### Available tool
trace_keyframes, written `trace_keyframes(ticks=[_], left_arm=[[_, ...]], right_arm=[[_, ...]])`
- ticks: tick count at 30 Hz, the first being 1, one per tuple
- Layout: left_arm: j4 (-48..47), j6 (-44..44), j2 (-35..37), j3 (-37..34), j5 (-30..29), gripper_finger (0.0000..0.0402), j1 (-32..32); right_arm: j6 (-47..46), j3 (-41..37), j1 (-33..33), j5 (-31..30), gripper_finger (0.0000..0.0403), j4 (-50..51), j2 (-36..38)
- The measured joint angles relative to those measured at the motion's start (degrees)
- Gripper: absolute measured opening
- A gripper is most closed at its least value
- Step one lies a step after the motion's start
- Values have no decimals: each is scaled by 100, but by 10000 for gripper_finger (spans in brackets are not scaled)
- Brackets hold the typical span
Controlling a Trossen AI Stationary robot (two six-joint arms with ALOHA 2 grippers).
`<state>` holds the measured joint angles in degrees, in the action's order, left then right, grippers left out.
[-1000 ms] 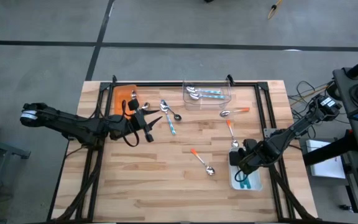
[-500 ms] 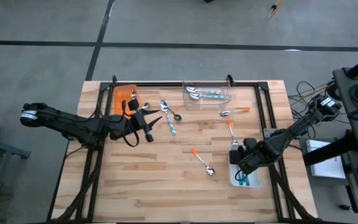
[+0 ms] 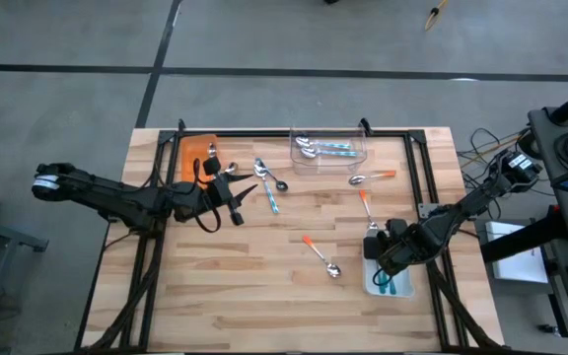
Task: Sort silverware by color (type)
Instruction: Put the blue spoon into the white bin
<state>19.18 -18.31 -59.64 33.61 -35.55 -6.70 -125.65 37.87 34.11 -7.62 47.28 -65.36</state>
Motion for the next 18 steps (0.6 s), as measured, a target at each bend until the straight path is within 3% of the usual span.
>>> trace_keyframes(ticks=[18], left_arm=[[1, -2, 0, 0, 0, 109, 0]], right_arm=[[-76, -178, 0, 7, 9, -231, 0]])
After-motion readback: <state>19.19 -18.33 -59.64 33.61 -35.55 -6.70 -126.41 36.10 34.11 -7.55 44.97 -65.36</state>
